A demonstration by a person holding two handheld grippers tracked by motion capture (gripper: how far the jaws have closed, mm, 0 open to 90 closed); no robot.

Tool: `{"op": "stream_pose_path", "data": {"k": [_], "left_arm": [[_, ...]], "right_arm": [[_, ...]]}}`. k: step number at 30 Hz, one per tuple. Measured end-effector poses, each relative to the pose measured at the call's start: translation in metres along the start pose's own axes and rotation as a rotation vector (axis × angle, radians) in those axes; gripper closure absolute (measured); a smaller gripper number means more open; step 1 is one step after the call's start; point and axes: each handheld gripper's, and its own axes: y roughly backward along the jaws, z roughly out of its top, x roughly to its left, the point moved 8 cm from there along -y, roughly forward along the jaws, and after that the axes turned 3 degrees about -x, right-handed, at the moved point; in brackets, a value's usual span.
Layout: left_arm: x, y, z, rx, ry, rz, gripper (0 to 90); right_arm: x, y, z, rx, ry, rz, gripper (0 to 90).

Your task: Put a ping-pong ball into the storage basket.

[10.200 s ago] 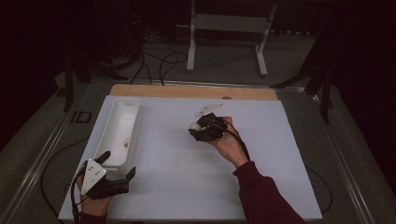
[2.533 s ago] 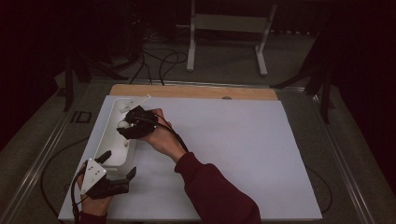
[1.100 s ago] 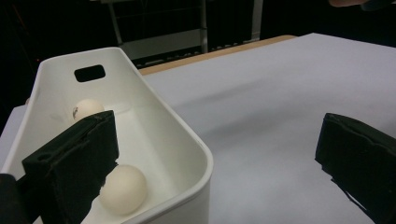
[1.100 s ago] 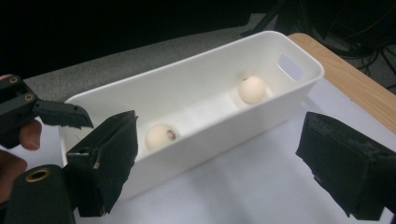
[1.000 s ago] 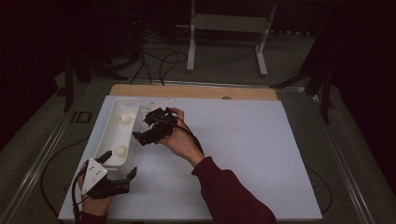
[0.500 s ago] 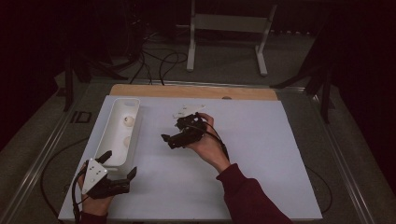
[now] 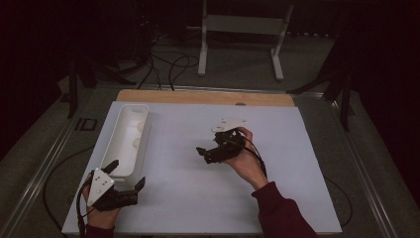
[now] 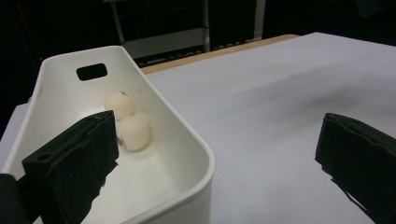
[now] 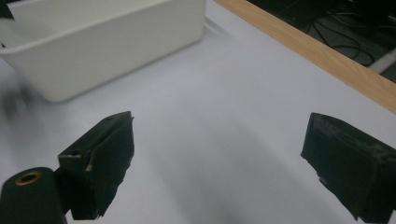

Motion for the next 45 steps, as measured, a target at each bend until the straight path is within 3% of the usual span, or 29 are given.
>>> {"op": "stream_pose_path", "data": {"k": [1, 7, 8, 13, 19, 24, 31, 35, 45], "left_arm": [[0.0, 0.0, 0.0, 0.001, 0.002, 0.0, 0.2], [0.002, -0.001, 0.001, -0.004, 0.009, 0.008, 0.2], [0.003, -0.002, 0.001, -0.004, 0.011, 0.008, 0.2], [0.003, -0.003, 0.005, -0.021, 0.033, 0.001, 0.2], [0.002, -0.005, 0.008, -0.026, 0.051, -0.016, 0.2], [0.004, -0.008, 0.011, -0.026, 0.06, -0.018, 0.2], [0.005, -0.012, 0.018, -0.038, 0.069, -0.024, 0.2], [0.004, -0.016, 0.023, -0.041, 0.062, -0.032, 0.2], [0.008, -0.017, 0.019, -0.025, 0.077, -0.036, 0.2]], "right_arm": [[-0.008, 0.009, -0.01, 0.003, -0.012, -0.016, 8.6], [-0.02, 0.025, -0.03, 0.01, -0.024, -0.05, 8.2], [-0.023, 0.034, -0.039, -0.001, -0.046, -0.048, 8.0], [-0.027, 0.053, -0.051, -0.024, -0.078, -0.061, 7.8], [-0.03, 0.078, -0.063, -0.052, -0.073, -0.129, 7.8], [-0.036, 0.092, -0.085, -0.05, -0.106, -0.17, 7.8], [-0.041, 0.113, -0.112, -0.123, -0.145, -0.235, 7.8], [-0.045, 0.122, -0.125, -0.153, -0.174, -0.243, 7.8], [-0.041, 0.133, -0.131, -0.227, -0.165, -0.241, 7.8]]}}
